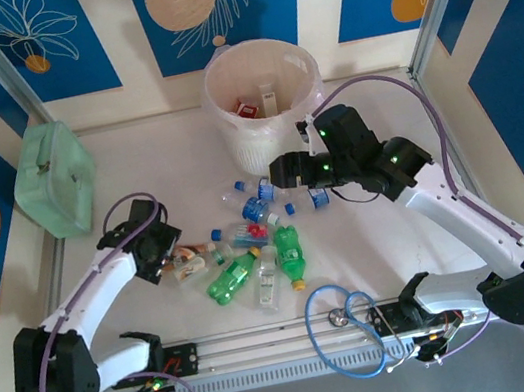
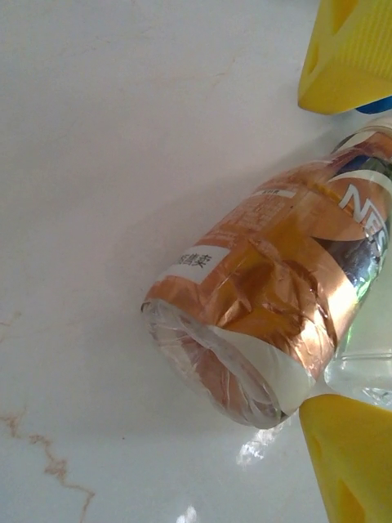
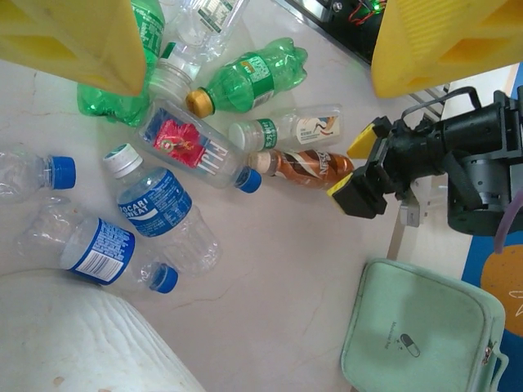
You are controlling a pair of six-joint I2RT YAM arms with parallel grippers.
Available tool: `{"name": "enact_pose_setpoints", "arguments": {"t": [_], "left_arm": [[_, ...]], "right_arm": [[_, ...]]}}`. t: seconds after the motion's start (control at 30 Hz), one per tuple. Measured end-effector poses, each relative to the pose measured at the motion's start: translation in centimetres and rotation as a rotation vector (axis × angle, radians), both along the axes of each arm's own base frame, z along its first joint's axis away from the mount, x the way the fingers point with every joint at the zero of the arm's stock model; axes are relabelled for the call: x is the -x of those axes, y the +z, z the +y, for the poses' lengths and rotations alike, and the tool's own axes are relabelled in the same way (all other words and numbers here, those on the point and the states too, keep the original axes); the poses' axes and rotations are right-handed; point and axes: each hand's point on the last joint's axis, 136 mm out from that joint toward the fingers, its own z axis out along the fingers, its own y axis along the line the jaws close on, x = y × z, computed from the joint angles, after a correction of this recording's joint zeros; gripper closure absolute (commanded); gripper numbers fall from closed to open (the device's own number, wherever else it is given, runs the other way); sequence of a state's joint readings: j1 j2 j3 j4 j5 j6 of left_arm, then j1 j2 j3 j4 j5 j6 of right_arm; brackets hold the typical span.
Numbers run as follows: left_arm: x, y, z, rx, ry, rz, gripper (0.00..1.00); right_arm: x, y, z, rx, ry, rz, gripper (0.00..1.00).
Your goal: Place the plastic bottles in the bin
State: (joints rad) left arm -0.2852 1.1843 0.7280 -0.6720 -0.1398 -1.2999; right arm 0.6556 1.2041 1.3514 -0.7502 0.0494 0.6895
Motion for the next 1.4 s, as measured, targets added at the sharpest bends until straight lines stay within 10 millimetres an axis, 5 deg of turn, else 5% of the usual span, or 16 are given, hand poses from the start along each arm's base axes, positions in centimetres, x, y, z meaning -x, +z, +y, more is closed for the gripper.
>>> {"name": "enact_pose_setpoints", "arguments": {"t": [0.7,1.4], "left_arm": [[-1.3,-4.0,-0.2,-0.008,0.017,0.072,0.24],[-2.8,-2.9,0.1,-0.012,0.013,0.04,0.34]], "right_arm": [[0.2,-1.9,-0.2,0.027,-0.017,0.04,0.26],[-0.2,-2.1,-0.7,0.05,-0.046,0.03,0.27]]}}
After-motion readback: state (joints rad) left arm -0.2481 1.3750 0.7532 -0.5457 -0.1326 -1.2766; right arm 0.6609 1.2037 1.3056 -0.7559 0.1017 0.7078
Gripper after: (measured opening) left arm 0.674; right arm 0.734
